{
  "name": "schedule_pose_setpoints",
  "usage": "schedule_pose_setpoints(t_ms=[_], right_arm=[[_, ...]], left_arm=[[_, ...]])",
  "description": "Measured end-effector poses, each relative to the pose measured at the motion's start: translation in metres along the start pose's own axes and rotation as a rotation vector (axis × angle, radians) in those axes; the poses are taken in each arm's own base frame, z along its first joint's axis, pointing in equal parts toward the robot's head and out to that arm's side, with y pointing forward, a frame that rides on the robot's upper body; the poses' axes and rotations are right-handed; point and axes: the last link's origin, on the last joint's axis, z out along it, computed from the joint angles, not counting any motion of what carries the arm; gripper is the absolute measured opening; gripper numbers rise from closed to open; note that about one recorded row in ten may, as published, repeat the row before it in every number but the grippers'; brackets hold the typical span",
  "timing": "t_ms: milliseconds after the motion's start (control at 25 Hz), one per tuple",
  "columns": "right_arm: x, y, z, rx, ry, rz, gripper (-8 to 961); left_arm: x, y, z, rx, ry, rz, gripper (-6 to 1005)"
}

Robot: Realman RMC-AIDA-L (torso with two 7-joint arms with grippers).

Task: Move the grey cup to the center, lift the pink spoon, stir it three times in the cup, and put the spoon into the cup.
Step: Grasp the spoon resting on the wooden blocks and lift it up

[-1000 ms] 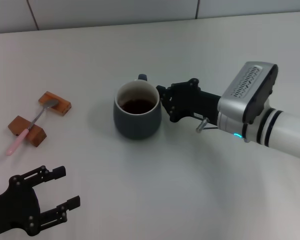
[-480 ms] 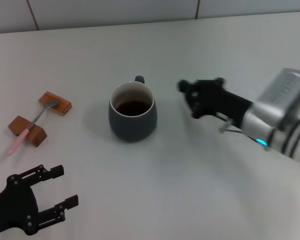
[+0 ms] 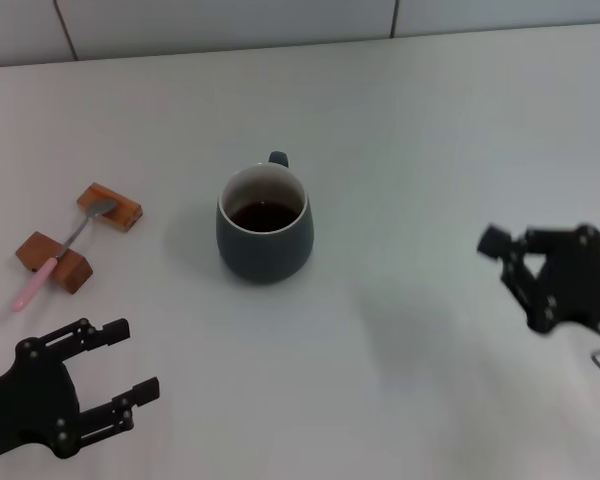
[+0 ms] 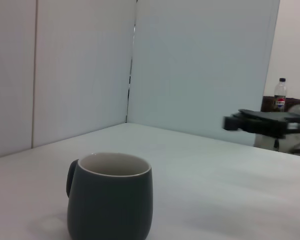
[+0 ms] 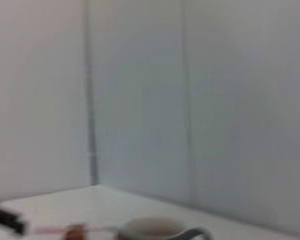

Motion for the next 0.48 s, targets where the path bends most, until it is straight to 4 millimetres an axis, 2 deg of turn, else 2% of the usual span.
schedule_pose_setpoints(t_ms=[120, 240, 480], right_arm=[[0.002, 0.006, -0.007, -0.077, 0.053, 0.027, 51], [0.012, 0.014, -0.016, -0.201, 0.210, 0.074, 52], [0.020, 0.018, -0.020, -0.225, 0.273, 0.078, 53]], left_arm=[[0.000, 0.000, 0.001, -0.001, 0.001, 0.002, 697], [0.001, 0.000, 0.001, -0.003, 0.002, 0.002, 696], [0.001, 0.000, 0.002, -0.003, 0.003, 0.002, 695]])
